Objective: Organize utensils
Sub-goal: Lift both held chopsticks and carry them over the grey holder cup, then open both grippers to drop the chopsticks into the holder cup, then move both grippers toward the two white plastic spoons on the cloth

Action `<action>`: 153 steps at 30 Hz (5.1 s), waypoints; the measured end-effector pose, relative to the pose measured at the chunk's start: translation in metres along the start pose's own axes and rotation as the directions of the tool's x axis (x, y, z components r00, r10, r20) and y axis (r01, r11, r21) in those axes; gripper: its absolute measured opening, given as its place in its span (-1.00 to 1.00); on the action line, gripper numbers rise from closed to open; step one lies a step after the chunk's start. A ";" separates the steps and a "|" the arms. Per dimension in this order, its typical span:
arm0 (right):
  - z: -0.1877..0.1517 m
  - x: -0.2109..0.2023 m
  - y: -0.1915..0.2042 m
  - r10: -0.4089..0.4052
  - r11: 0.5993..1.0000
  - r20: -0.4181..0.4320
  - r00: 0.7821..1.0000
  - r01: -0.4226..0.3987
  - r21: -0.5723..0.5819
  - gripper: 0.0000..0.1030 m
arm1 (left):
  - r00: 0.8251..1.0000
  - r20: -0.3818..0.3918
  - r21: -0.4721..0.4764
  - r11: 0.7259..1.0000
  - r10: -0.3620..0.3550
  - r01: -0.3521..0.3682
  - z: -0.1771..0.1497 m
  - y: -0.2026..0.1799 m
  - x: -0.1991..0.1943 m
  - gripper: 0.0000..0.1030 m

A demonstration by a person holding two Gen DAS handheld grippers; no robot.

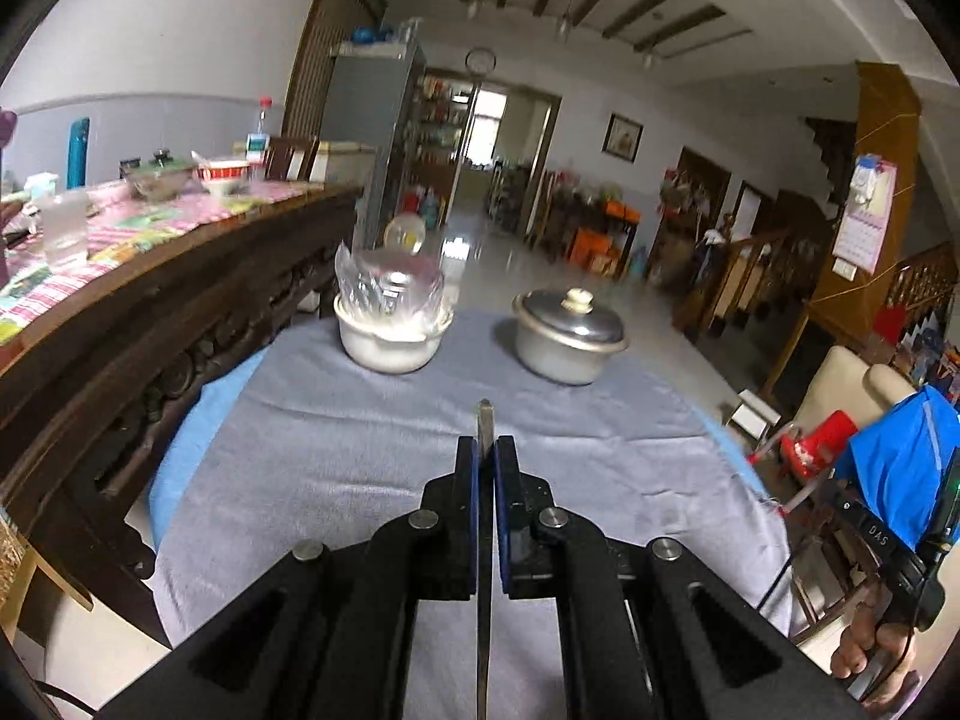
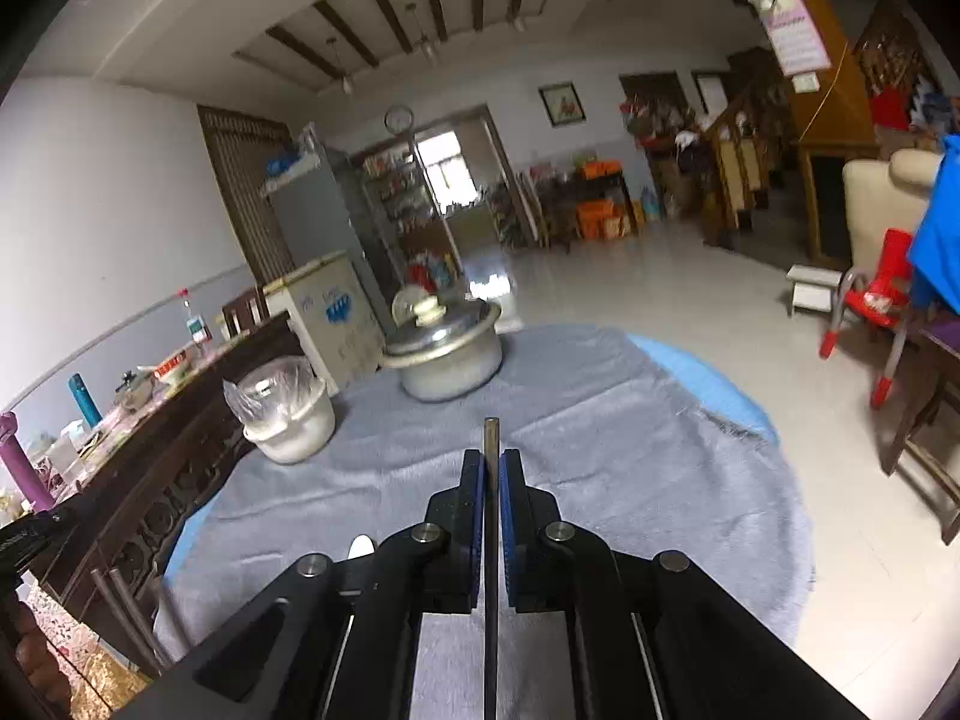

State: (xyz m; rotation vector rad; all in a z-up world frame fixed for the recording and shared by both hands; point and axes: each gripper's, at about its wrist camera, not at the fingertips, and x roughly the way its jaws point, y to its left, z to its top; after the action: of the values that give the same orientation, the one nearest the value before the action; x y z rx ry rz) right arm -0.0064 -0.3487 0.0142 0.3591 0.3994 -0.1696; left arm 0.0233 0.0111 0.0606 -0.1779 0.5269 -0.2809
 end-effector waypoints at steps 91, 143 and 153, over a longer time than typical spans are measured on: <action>-0.018 -0.159 0.119 0.275 0.942 0.116 0.954 -0.243 -0.231 -0.89 | 0.983 0.170 -0.024 0.997 -0.069 0.074 -0.011 -0.067 -0.086 -0.90; -0.005 -0.091 0.006 0.131 0.976 0.047 0.990 -0.137 0.166 -0.55 | 0.973 0.106 -0.186 0.965 0.206 -0.184 -0.008 0.039 -0.041 0.34; -0.042 0.031 -0.027 0.241 0.955 -0.198 0.950 -0.196 0.221 -0.55 | 0.944 -0.153 -0.205 0.925 0.291 -0.319 -0.060 0.090 0.055 0.33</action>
State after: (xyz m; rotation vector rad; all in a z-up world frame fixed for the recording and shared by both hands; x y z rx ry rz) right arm 0.0007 -0.3607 -0.0424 0.6202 0.5625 0.0514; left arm 0.0579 0.0739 -0.0377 -0.2987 0.6972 0.0764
